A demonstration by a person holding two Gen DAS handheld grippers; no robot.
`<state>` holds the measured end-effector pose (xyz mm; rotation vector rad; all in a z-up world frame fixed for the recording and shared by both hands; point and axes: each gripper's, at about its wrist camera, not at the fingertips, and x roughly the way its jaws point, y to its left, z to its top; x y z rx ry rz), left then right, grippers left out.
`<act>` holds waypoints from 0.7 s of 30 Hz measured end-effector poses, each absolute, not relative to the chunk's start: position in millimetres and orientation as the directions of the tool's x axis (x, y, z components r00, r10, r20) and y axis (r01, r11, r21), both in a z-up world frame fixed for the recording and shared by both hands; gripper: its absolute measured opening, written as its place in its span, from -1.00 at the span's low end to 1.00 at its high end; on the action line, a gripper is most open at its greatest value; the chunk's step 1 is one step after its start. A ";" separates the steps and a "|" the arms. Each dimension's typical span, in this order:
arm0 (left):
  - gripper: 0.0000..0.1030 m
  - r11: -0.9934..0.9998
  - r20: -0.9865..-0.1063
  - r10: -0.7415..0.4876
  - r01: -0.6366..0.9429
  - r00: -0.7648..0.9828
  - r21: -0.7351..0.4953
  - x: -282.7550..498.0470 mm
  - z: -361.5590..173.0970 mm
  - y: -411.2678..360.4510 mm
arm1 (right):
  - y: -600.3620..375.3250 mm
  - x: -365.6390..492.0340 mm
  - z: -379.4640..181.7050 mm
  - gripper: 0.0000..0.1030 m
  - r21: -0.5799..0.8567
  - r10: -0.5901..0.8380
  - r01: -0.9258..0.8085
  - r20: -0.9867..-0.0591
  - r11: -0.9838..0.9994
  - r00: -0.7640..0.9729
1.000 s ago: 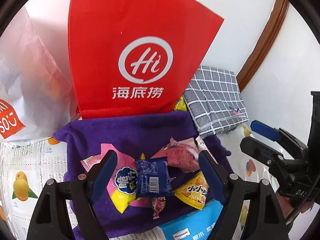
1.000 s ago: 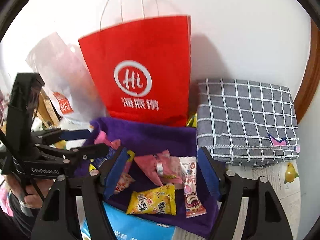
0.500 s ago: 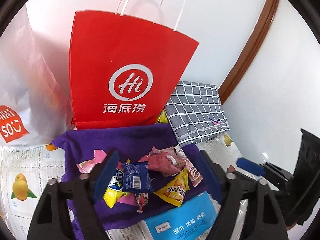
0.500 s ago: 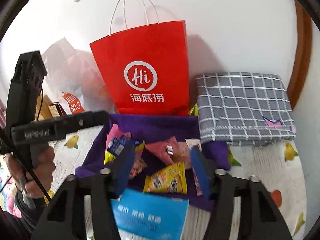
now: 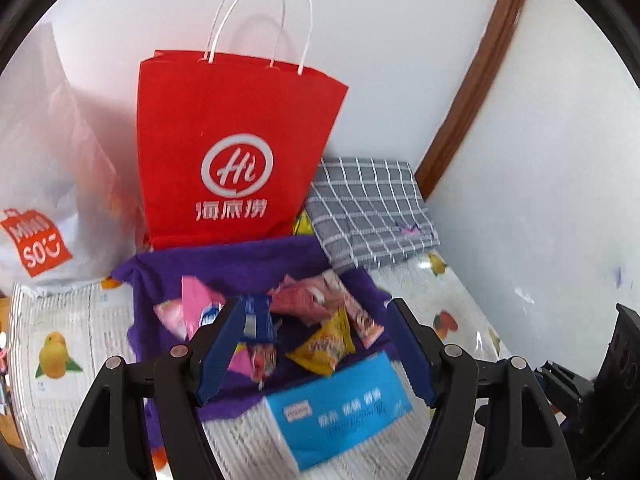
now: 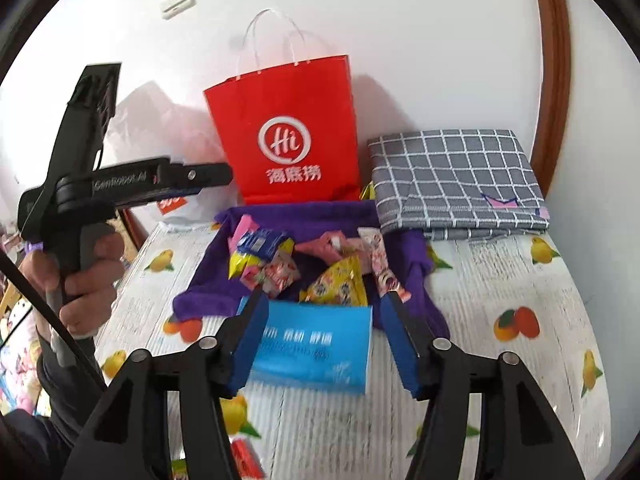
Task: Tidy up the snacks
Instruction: 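Raise both open tools and pull them back from the towel, then lower the right tool and grasp the red candy packet on the sheet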
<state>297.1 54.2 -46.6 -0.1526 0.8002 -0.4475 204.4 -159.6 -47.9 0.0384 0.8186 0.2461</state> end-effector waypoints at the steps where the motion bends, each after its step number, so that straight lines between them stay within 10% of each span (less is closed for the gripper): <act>1: 0.38 0.901 -0.667 -0.432 0.324 0.607 -0.288 291.4 -48.5 55.6 | -158.5 200.0 -49.7 0.16 0.128 0.232 -0.203 -0.720 0.971 0.654; 21: 0.38 0.949 -0.750 -0.314 0.203 0.582 -0.240 195.5 -101.0 116.9 | -94.5 117.9 -118.3 0.28 0.201 0.355 -0.330 -0.779 0.922 0.517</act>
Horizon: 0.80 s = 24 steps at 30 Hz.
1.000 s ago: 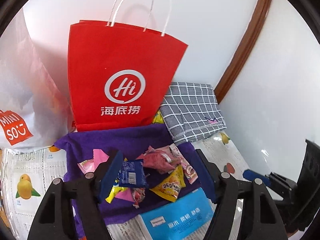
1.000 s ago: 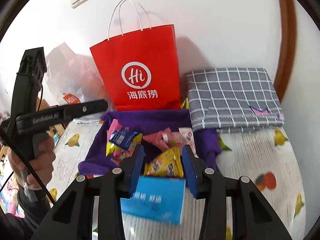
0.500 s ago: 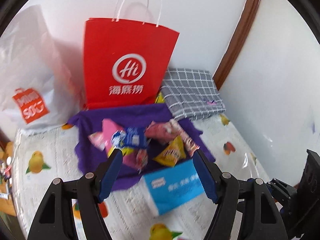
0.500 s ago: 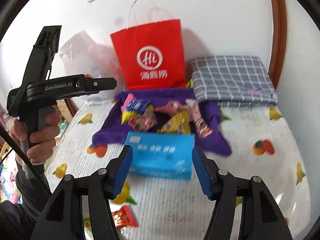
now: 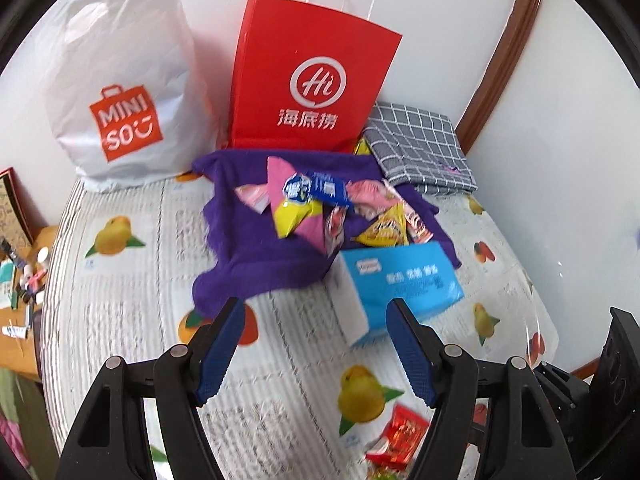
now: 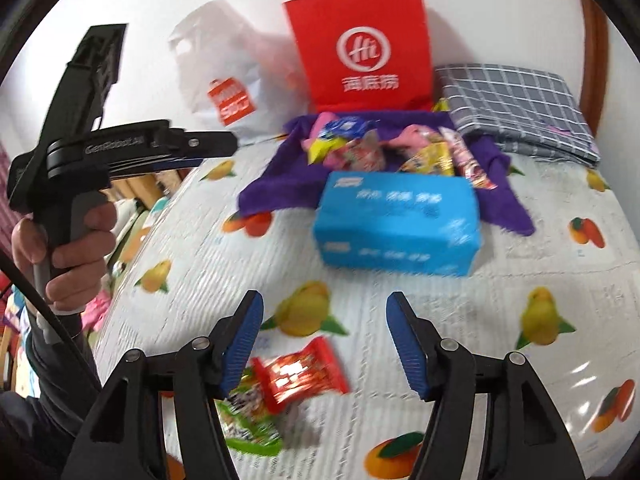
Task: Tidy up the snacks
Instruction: 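Lower the right tool and grasp the red candy packet on the sheet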
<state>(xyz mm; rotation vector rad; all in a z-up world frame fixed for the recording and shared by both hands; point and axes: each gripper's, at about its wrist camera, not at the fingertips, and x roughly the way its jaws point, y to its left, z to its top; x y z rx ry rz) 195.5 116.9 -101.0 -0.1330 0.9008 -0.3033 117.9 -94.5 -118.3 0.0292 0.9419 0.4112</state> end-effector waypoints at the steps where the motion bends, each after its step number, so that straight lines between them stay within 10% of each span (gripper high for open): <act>1: 0.38 0.951 -0.753 -0.310 0.203 0.580 -0.235 191.6 -103.3 117.3 | -91.0 114.2 -122.2 0.29 0.190 0.349 -0.334 -0.780 0.923 0.519; 24: 0.38 0.960 -0.810 -0.277 0.176 0.517 -0.217 158.1 -150.5 125.8 | -84.5 111.8 -191.2 0.05 0.410 0.455 -0.214 -0.856 0.887 0.246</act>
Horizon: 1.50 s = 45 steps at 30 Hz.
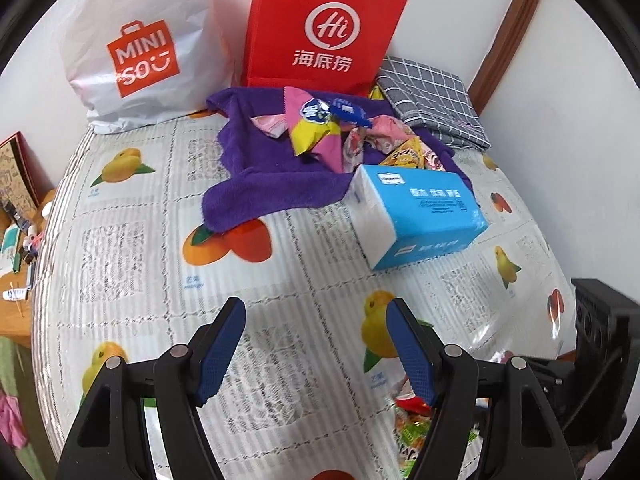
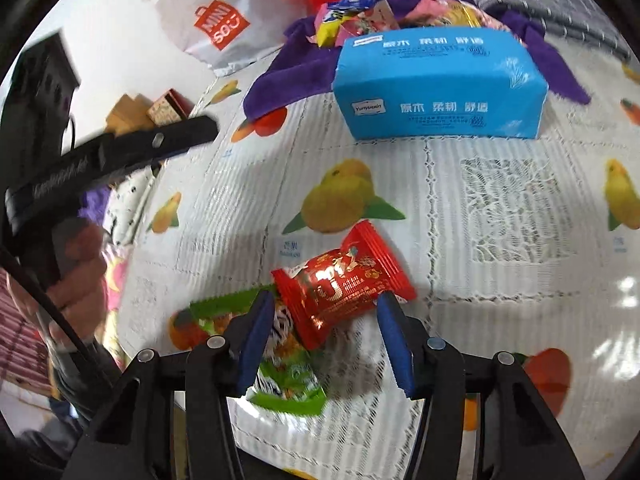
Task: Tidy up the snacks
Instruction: 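Lower the right tool and grasp the red candy packet on the sheet, then grasp the green snack bag with left tool while right lifts red packet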
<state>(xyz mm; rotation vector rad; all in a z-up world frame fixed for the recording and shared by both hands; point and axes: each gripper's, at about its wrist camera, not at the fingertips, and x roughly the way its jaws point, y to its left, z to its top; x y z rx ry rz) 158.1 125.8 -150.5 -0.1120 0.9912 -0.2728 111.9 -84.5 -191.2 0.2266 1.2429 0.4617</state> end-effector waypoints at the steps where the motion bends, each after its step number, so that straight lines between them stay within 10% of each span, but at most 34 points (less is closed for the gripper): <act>1: 0.38 0.961 -0.811 -0.275 0.169 0.517 -0.219 157.4 -151.4 128.8 | -84.0 114.1 -191.6 0.05 0.414 0.457 -0.207 -0.854 0.887 0.249; 22: 0.38 0.963 -0.827 -0.266 0.108 0.494 -0.246 148.5 -169.2 156.4 | -14.5 154.0 -205.7 -0.13 0.068 0.188 -0.347 -0.927 0.935 0.324; 45: 0.39 0.889 -0.790 -0.447 0.306 0.420 -0.340 80.1 -176.3 80.8 | -192.5 124.1 -166.3 -0.21 0.094 0.129 -0.091 -0.806 0.991 0.577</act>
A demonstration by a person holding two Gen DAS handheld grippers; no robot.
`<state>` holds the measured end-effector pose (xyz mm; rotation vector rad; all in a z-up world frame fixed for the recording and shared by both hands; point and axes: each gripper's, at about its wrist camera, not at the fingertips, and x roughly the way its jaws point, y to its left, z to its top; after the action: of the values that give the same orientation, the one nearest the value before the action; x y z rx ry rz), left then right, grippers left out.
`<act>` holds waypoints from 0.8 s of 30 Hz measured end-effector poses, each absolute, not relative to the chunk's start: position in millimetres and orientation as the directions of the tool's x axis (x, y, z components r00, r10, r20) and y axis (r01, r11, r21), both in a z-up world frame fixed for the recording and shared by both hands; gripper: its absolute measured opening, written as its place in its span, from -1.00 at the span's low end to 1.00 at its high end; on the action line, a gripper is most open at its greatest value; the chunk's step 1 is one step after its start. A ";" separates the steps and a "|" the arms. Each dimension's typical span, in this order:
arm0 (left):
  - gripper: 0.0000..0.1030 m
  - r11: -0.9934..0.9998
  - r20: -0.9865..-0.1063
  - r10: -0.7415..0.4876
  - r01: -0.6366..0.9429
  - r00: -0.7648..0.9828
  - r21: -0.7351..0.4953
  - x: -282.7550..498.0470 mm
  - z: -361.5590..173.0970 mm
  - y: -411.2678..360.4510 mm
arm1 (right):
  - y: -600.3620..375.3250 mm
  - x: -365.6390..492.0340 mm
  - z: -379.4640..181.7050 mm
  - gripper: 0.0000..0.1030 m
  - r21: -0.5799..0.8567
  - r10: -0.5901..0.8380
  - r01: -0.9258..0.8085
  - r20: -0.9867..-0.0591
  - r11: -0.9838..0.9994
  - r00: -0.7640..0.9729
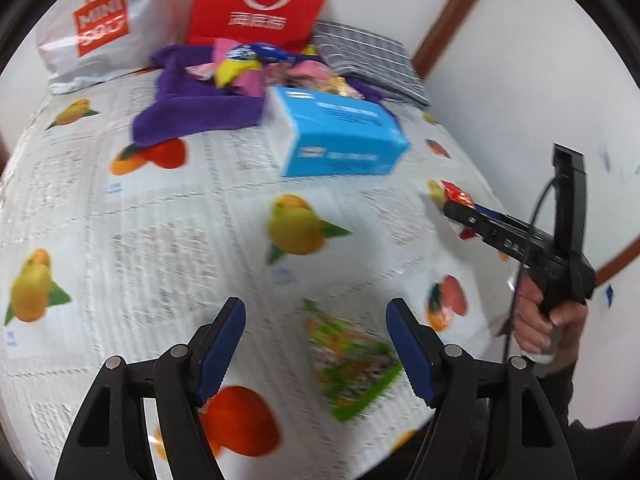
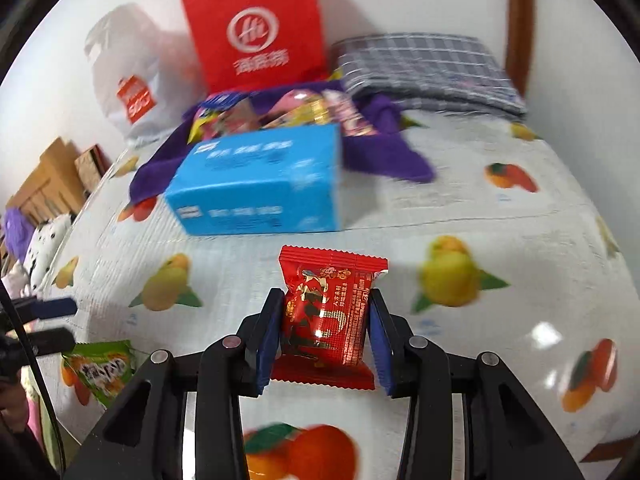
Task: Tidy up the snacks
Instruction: 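Grasp the green snack bag with left tool while right lifts red packet, then carry the green bag and red packet over the purple towel with both tools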
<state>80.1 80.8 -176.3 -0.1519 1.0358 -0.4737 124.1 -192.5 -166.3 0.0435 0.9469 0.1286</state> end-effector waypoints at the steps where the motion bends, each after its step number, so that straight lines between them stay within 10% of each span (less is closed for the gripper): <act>1: 0.41 0.885 -0.790 -0.453 0.315 0.413 -0.343 76.5 -176.7 74.6 | -199.5 121.1 -165.8 -0.21 0.092 0.123 -0.084 -0.803 0.992 0.583; 24: 0.03 0.974 -0.832 -0.148 0.223 0.535 -0.030 92.0 -206.1 41.5 | -213.6 125.6 -197.1 -0.21 -0.007 0.043 -0.076 -0.774 0.997 0.632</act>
<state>92.0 41.5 -206.1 0.0836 0.9821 -0.2212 125.6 -213.6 -197.1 -0.0398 0.8847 0.0678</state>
